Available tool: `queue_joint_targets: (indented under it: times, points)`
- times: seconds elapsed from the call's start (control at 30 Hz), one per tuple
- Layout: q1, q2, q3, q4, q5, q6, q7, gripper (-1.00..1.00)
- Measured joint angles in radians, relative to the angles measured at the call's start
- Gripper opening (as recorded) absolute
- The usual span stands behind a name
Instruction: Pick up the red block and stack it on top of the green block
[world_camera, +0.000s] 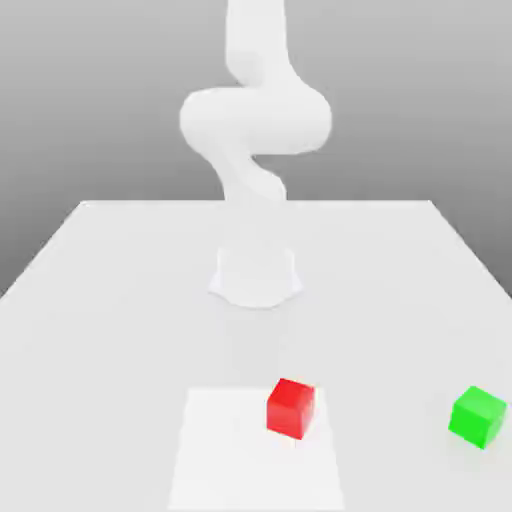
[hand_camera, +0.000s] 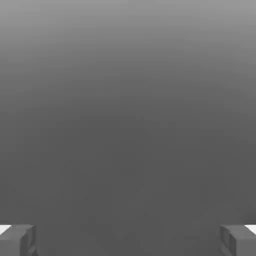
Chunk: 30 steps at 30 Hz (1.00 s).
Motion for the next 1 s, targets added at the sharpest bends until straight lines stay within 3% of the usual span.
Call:
queue_joint_targets:
  times: [0.6, 0.83, 0.87, 1.0]
  points:
    - [-0.044, 0.673, 0.159, -0.444, 0.005, 0.432, 0.456, 0.0]
    - [0.007, 0.929, 0.077, -0.432, -0.137, 0.64, 0.581, 0.0]
    - [0.019, 0.95, 0.062, -0.429, -0.147, 0.658, 0.589, -1.0]
    - [0.019, 0.95, 0.062, -0.429, -0.148, 0.659, 0.59, -1.0]
